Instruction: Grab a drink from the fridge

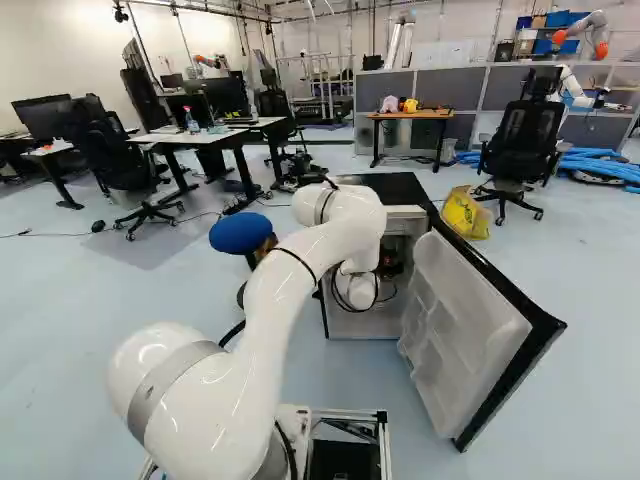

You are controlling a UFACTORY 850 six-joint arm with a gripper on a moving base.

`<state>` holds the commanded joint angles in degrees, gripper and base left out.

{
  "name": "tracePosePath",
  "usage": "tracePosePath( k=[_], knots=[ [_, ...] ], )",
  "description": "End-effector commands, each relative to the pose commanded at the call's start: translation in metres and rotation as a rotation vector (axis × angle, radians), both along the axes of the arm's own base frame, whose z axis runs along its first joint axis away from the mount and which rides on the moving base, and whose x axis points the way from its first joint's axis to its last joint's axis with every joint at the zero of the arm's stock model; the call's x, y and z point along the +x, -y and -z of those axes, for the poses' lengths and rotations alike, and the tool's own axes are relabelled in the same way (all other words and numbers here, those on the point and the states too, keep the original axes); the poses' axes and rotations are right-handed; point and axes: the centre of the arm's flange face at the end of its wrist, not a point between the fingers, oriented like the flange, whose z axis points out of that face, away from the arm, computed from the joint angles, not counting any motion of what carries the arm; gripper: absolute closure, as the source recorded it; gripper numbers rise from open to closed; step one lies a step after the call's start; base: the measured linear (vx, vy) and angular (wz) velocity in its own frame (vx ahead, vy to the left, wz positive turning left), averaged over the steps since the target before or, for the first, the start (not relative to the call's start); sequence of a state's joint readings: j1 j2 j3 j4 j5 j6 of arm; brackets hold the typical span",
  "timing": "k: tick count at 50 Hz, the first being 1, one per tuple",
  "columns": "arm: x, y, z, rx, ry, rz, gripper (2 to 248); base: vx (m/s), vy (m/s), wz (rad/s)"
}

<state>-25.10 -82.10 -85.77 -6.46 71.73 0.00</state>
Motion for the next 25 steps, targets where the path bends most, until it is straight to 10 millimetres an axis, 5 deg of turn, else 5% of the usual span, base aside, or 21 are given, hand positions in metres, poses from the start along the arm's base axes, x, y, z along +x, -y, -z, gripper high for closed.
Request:
tracePosePath(
  k=[12,13,17,18,23,24,25],
  knots=[
    [0.0033,0.0021,0.0016,-0.003,0.007,0.001,3,0.000,0.000,0.000],
    [0.0033,0.0021,0.0016,-0.003,0.007,0.001,25,0.000,0.000,0.000],
    [0.0033,0.0021,0.0016,-0.003,0.007,0.001,25,0.000,0.000,0.000],
    [0.0033,0.0021,0.0016,-0.003,0.007,0.001,63,0.000,0.000,0.000],
    [0.0033,0.0021,0.0016,-0.003,0.007,0.001,63,0.000,0.000,0.000],
    [0.0033,0.0021,0.0016,-0.003,0.007,0.001,102,0.000,0.000,0.000],
    [0.0033,0.0021,0.0016,-0.003,0.007,0.001,102,0.000,0.000,0.000]
  ],
)
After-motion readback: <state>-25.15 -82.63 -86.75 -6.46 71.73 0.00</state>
